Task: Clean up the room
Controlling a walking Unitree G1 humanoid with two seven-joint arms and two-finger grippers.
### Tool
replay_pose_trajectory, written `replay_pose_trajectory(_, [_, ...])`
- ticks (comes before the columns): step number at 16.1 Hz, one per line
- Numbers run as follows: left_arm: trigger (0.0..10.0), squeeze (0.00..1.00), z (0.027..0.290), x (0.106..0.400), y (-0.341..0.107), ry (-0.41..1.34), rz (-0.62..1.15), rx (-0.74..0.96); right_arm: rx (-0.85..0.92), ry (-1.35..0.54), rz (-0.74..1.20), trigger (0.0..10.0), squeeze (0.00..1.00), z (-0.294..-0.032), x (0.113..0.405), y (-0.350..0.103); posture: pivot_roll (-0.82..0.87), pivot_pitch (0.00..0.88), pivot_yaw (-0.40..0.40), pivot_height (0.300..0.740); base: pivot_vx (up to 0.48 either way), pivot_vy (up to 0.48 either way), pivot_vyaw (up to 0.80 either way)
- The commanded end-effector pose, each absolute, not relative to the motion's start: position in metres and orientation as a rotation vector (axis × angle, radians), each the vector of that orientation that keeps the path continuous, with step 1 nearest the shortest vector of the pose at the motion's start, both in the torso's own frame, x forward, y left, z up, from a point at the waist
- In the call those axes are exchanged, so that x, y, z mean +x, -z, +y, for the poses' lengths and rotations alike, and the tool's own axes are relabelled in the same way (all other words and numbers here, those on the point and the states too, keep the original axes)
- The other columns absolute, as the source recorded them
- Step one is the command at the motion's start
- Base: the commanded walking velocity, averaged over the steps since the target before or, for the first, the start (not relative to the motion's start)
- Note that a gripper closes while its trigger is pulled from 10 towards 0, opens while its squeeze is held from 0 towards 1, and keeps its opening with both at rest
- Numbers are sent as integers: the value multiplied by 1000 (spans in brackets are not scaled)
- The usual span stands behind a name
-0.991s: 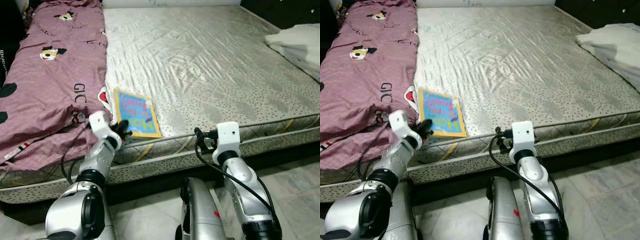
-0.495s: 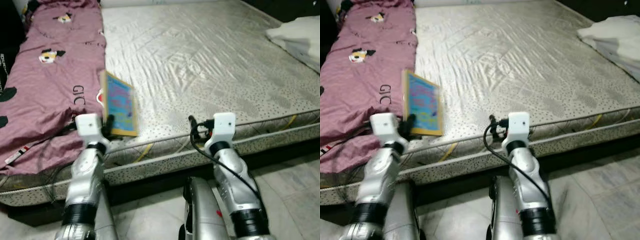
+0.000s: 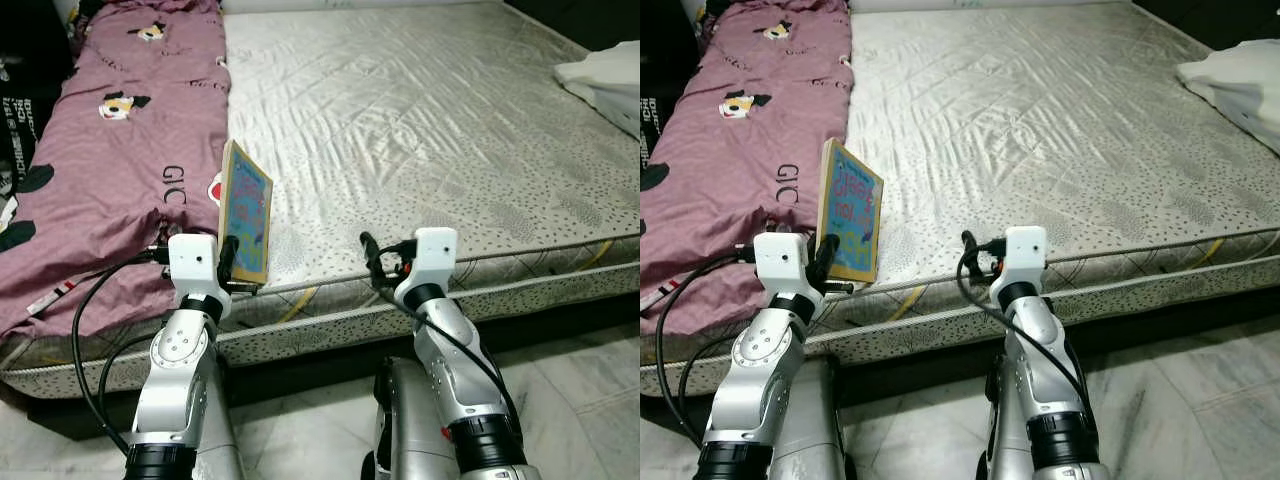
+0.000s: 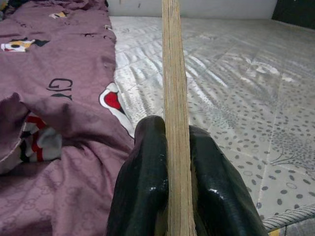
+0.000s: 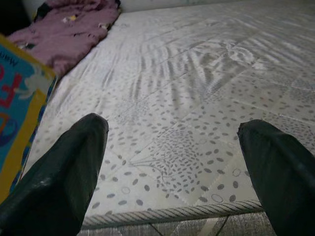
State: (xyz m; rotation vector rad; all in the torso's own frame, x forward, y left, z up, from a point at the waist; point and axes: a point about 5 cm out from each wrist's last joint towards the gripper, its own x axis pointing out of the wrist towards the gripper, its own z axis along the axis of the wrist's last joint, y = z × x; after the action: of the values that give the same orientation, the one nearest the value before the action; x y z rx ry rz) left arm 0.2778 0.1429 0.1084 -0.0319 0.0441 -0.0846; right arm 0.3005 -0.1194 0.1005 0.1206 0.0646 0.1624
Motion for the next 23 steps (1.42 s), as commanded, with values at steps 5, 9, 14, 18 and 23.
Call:
replay_pose_trajectory(5, [10000, 0, 139, 281, -111, 82, 75, -7, 165, -143, 62, 10000, 0, -121, 307, -102, 53, 0, -1, 548, 0, 0, 0])
replay_pose_trajectory(9, [10000, 0, 136, 282, -110, 86, 85, -7, 169, -127, 64, 10000, 0, -125, 309, -102, 50, 0, 1, 587, 0, 0, 0])
replay_pose_trajectory(14, [10000, 0, 135, 283, -109, 85, 95, -4, 167, -122, 62, 10000, 0, -126, 311, -101, 51, 0, -2, 632, 0, 0, 0])
replay_pose_trajectory(18, [10000, 0, 131, 281, -104, 84, 107, 17, 117, -108, 69, 10000, 0, -127, 303, -95, 49, 0, -3, 640, 0, 0, 0])
replay_pose_trajectory(23, [10000, 0, 133, 282, -103, 84, 115, 15, 106, -74, 54, 10000, 0, -132, 306, -97, 49, 0, 1, 662, 0, 0, 0])
